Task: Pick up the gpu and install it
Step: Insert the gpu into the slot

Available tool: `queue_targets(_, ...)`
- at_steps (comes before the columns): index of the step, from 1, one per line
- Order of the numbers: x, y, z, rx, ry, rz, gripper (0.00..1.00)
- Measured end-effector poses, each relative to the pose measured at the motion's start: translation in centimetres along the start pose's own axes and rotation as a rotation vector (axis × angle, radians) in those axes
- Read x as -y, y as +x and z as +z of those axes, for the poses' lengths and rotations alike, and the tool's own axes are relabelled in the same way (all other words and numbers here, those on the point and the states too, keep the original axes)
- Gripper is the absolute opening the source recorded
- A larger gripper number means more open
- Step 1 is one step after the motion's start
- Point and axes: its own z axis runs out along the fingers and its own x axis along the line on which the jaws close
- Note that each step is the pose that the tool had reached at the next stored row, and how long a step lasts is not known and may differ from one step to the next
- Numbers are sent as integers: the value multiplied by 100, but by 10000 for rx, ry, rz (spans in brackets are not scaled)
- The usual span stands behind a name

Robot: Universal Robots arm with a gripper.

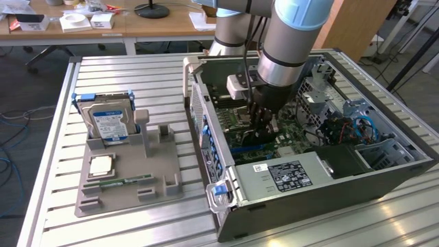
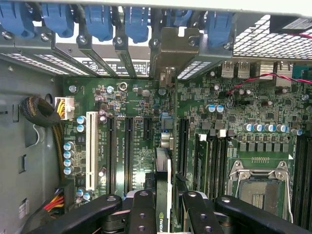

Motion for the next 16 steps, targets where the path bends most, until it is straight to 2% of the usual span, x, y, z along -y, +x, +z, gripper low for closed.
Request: queue_targets(16, -15, 1, 7, 1, 3, 49, 26)
